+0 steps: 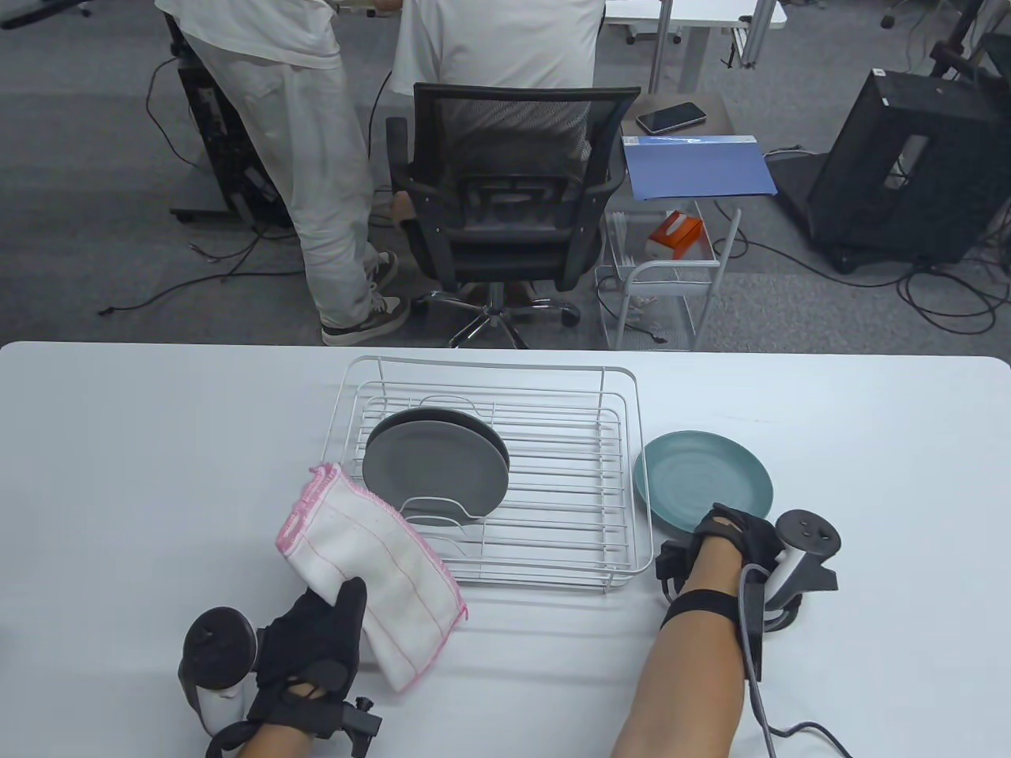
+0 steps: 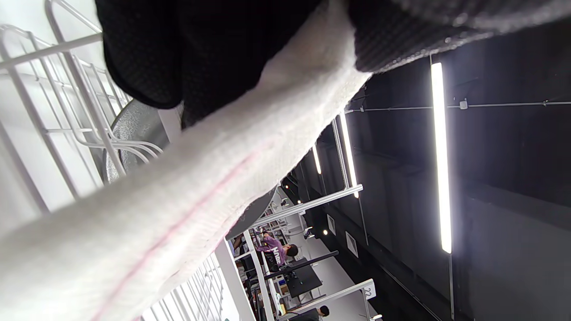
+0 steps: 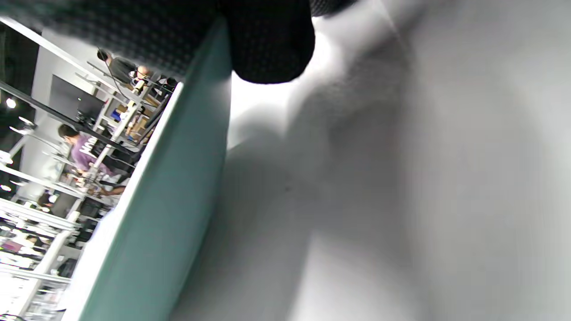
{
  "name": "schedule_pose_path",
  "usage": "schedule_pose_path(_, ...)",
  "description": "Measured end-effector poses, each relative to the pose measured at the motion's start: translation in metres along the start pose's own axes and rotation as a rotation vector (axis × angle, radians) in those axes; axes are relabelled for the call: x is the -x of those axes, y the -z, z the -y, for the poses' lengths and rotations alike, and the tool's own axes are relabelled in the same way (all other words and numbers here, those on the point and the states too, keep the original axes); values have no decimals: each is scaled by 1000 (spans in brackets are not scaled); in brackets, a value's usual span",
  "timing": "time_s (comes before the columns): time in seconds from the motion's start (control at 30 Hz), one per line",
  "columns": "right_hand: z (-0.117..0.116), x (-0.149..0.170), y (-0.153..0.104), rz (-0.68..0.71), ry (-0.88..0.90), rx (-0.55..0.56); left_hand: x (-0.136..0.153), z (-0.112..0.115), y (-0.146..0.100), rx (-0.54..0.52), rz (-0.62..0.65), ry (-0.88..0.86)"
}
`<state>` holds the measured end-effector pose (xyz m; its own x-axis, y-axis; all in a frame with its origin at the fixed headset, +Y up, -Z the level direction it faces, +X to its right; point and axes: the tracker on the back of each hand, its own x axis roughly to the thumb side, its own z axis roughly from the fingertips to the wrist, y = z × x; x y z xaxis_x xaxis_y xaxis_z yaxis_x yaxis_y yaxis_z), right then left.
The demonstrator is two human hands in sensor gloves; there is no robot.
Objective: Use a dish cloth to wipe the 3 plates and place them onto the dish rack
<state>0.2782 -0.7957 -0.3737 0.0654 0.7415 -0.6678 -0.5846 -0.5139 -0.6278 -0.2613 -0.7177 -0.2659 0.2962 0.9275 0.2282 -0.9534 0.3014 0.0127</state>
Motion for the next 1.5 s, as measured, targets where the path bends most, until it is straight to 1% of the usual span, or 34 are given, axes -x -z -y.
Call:
schedule_pose_path(0.2,10,-1,-6,52,104,-4,1,0,0,6,-1,2)
schedule_pose_path(0.27,15,-6,-10,93,148,3,1,-1,0,1,-3,-4)
schedule_pose_path(0.33,25,-14,-16,153,192,13,1,-3,0,-7,-3,-13)
schedule_pose_path(0.5,43,-35,-38,287,287,-56,0,-6,0,-24,2,-17)
schedule_pose_path(0.6,46,-45,-63,406,380,-149,-1,-8,-1,-44,17,12)
schedule_pose_path(0.7,39,-47,-96,488,477,-341,-3,-11,-2,-69,39,35)
schedule_pose_path(0.73,37,-46,-105,502,486,-385,-4,-12,-2,-76,45,37)
schedule_pose_path(0.8,31,-42,-133,537,516,-510,-5,-14,-3,-88,55,39)
schedule_pose_path(0.87,24,-35,-159,551,542,-606,-6,-15,-4,-102,63,45)
schedule_pose_path(0.97,12,-20,-191,541,550,-725,-8,-18,-4,-116,87,88)
schedule_pose_path(1.03,3,-5,-208,501,565,-800,-10,-18,-5,-121,99,100)
schedule_pose_path(1.1,-10,15,-220,390,571,-900,-11,-18,-6,-125,110,112)
schedule_pose_path(1.17,-26,37,-230,236,618,-1052,-12,-19,-6,-130,119,136)
schedule_pose_path(1.23,-36,55,-235,165,590,-1126,-11,-21,-6,-137,127,162)
schedule_pose_path(1.27,-39,62,-235,155,561,-1149,-11,-22,-6,-142,128,169)
schedule_pose_path(1.3,-41,64,-235,157,550,-1142,-11,-22,-6,-146,129,171)
schedule_pose_path(1.33,-42,65,-234,167,534,-1142,-12,-23,-6,-151,134,170)
schedule_pose_path(1.37,-44,65,-233,193,534,-1167,-14,-26,-6,-159,143,174)
schedule_pose_path(1.43,-46,66,-232,177,521,-1162,-17,-31,-6,-186,156,205)
schedule_pose_path(1.5,-50,67,-232,178,529,-1216,-19,-35,-8,-204,175,244)
